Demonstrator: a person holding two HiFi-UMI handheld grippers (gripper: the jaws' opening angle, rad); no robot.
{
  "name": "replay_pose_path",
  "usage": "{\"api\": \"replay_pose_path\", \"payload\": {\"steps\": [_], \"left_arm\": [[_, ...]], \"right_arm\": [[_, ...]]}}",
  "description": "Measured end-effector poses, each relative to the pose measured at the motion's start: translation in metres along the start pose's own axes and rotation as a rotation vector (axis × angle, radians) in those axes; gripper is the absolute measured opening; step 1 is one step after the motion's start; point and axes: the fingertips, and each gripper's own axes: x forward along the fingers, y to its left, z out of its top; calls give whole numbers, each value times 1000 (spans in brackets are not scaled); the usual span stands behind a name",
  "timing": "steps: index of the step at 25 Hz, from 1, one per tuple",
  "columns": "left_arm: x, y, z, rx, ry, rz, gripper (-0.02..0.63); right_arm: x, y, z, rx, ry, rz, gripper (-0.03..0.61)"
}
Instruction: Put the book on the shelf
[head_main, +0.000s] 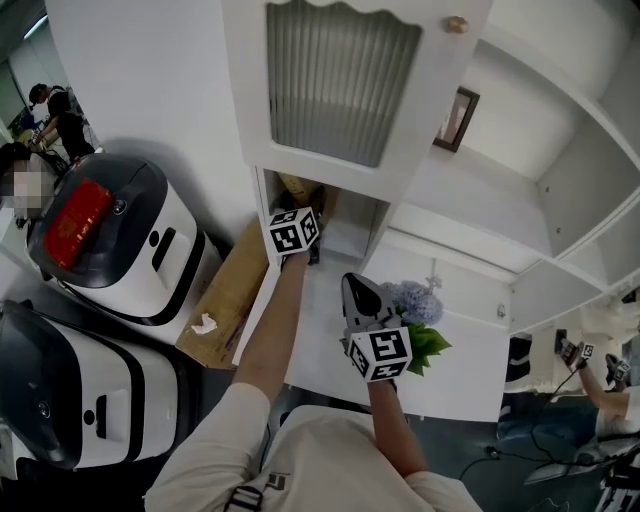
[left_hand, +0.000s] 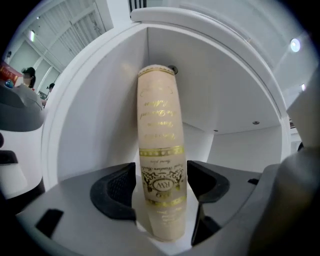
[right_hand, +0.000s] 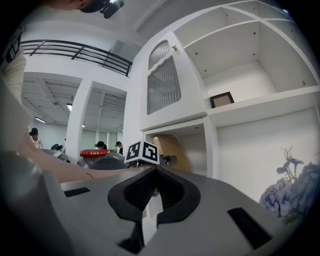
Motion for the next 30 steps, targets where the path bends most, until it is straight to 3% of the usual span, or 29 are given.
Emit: {"api": "replay_pose_path", "payload": {"steps": [9, 18, 23, 30], "left_arm": [[-57, -13, -5, 45, 17, -43, 321], [-149, -18, -16, 223, 32, -71, 321], [-208, -18, -6, 170, -33, -61, 321], [-286, -35, -8, 180, -49, -101, 321]], "right_arm": [[-13, 22, 4, 44, -31, -18, 26], [-30, 29, -25, 98, 14, -84, 26], [-41, 32, -36, 133, 24, -118, 26], [-61, 45, -48, 152, 45, -153, 26]]}}
